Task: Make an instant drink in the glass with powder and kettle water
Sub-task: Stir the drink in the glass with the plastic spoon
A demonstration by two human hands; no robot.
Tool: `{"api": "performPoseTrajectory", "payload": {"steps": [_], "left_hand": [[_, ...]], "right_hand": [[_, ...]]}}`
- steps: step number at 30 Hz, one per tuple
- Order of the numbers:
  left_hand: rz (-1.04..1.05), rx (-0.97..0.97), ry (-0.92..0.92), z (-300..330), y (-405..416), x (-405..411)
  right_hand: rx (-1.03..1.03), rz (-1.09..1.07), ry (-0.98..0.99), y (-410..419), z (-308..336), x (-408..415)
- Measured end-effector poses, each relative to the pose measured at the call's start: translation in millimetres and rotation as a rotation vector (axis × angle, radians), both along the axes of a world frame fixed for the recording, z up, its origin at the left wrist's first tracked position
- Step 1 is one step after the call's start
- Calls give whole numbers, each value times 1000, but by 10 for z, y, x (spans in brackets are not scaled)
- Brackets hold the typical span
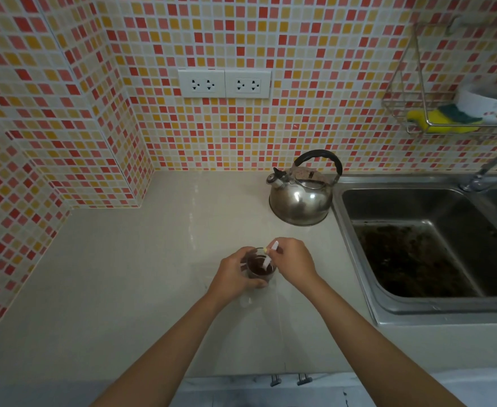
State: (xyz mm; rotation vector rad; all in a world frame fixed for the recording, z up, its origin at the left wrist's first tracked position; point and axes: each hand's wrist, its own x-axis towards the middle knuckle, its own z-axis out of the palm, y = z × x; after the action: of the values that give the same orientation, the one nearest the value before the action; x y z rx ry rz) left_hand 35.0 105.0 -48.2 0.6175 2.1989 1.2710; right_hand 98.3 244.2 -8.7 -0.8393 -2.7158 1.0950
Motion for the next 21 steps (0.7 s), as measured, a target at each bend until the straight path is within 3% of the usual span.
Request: {"api": "performPoseTrajectory", "payload": {"steps": [6,10,14,18,21], "left_hand": [[-6,13,0,-9,-12,-4],[-11,31,-7,-17,-14,-4],[-7,36,-8,-18,-13,-13],[-9,41,-7,-41,-7,-16],[-8,33,6,-58,-10,-20]], "right_hand": [[62,6,-3,31,13,7],[-74,48,34,-12,2,8],[44,34,8,40,-3,11],[-79,29,23,4,-35,0],[-38,-2,61,19,-55,17]]}}
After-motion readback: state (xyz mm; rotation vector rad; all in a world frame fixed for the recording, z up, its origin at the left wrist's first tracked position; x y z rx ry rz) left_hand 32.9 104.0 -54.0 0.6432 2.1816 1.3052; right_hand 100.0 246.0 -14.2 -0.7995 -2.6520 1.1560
